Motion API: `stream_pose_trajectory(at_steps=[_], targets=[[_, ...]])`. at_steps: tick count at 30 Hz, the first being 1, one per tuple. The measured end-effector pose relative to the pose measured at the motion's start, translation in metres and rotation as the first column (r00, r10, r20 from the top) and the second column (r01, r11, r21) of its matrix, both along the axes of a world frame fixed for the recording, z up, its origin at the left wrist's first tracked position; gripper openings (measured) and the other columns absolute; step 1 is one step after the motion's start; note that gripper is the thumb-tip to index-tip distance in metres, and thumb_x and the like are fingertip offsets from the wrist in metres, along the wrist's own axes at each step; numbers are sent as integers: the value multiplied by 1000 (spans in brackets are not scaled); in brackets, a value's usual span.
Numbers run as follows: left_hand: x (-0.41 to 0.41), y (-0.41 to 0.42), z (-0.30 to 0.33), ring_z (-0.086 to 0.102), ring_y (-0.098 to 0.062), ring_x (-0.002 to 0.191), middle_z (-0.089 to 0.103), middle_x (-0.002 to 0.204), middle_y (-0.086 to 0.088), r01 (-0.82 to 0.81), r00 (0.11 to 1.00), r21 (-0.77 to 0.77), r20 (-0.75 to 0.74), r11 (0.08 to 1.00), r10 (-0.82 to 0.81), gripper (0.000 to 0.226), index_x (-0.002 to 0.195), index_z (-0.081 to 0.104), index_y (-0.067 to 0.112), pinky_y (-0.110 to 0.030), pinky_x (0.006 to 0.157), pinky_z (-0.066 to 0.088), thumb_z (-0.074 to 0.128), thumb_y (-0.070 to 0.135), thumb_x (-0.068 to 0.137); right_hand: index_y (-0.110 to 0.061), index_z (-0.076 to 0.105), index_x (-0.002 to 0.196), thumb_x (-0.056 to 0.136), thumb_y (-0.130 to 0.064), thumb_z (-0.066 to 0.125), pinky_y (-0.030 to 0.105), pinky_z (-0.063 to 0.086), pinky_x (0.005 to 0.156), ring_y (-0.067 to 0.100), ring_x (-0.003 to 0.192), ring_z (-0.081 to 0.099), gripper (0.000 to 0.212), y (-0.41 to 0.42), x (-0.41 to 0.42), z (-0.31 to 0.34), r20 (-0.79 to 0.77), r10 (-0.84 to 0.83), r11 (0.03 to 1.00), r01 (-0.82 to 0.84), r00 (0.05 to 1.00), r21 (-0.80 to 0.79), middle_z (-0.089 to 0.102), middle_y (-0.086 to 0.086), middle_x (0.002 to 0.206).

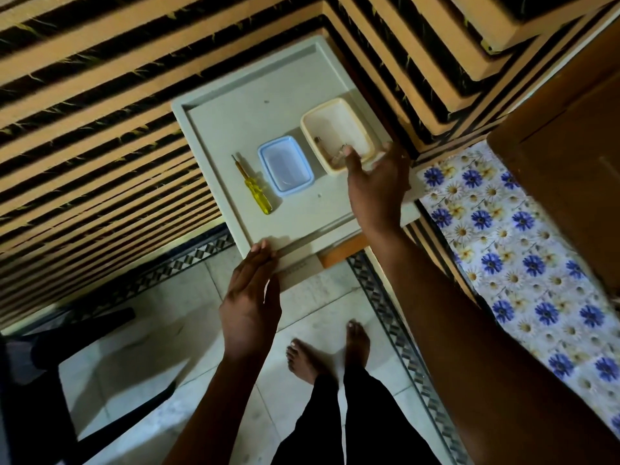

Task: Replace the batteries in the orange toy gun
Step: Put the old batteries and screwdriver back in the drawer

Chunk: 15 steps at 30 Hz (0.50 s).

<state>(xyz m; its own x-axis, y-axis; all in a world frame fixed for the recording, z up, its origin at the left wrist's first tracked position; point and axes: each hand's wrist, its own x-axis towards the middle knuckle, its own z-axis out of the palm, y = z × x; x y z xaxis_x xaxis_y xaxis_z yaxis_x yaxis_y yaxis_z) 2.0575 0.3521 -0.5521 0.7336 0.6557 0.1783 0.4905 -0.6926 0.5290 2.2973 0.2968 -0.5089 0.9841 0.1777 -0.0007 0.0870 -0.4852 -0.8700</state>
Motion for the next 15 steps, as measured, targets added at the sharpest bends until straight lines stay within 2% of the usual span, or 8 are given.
stream_pose_trajectory(at_steps=[2, 4, 6, 8, 9, 10, 12, 15], targets=[[0, 1, 0, 55, -17, 137, 62, 144, 0, 9, 1000, 5, 3, 1000, -9, 36, 123, 74, 10, -14, 111, 38, 74, 1, 89, 2, 50, 136, 96, -37, 69, 4, 34, 74, 30, 124, 56, 59, 18, 19, -6, -135, -60, 998, 57, 989, -25, 54, 21, 137], [0, 1, -1, 56, -17, 137, 62, 144, -1, 16, 1000, 9, 7, 1000, -16, 36, 123, 74, 10, -20, 110, 43, 73, 0, 88, 1, 61, 122, 88, -36, 76, 28, 57, 84, 36, 108, 67, 52, 30, 29, -8, -236, -85, 995, 93, 968, 20, 61, 20, 125], [0, 2, -1, 55, -17, 137, 62, 144, 0, 15, 1000, 9, 11, 1000, -15, 36, 123, 74, 10, -17, 111, 41, 73, 0, 89, -3, 69, 103, 75, -39, 79, 48, 65, 74, 36, 86, 73, 46, 29, 38, -13, -313, -94, 991, 118, 945, 56, 68, 19, 109], [0, 2, -2, 56, -17, 137, 62, 144, 0, 14, 1000, 11, 20, 1000, -14, 35, 123, 74, 11, -19, 110, 42, 73, 0, 89, -11, 70, 83, 79, -26, 80, 48, 65, 67, 33, 80, 75, 19, 20, 36, -8, -311, -73, 991, 104, 948, 84, 72, 17, 94], [0, 2, -3, 56, -17, 137, 62, 143, -1, 14, 1000, 16, 26, 1000, -14, 36, 123, 74, 10, -22, 109, 45, 73, -1, 89, -17, 64, 75, 84, -17, 79, 47, 65, 67, 32, 82, 76, 17, 15, 31, -1, -308, -81, 989, 115, 948, 93, 72, 11, 90], [0, 1, -3, 56, -18, 136, 63, 143, -1, 17, 999, 16, 36, 1000, -18, 36, 123, 74, 10, -25, 109, 47, 73, -1, 88, -23, 59, 73, 88, -11, 77, 43, 66, 66, 31, 84, 76, 26, 7, 25, 6, -315, -92, 987, 129, 945, 99, 70, 6, 88], [-2, 2, -5, 56, -19, 136, 63, 143, -3, 16, 999, 23, 52, 1000, -17, 36, 123, 74, 8, -29, 109, 48, 73, -2, 88, -23, 59, 79, 92, -8, 73, 32, 64, 61, 28, 88, 76, 24, -14, 9, 8, -346, -88, 978, 147, 934, 149, 69, 4, 94], [1, 2, -5, 56, -21, 136, 63, 142, -4, 13, 999, 36, 51, 999, -14, 35, 121, 74, 7, -34, 109, 50, 74, -2, 88, -9, 64, 99, 95, -8, 70, 18, 56, 54, 29, 86, 75, 8, -55, -16, 6, -379, -99, 948, 202, 920, 244, 68, 10, 106]])
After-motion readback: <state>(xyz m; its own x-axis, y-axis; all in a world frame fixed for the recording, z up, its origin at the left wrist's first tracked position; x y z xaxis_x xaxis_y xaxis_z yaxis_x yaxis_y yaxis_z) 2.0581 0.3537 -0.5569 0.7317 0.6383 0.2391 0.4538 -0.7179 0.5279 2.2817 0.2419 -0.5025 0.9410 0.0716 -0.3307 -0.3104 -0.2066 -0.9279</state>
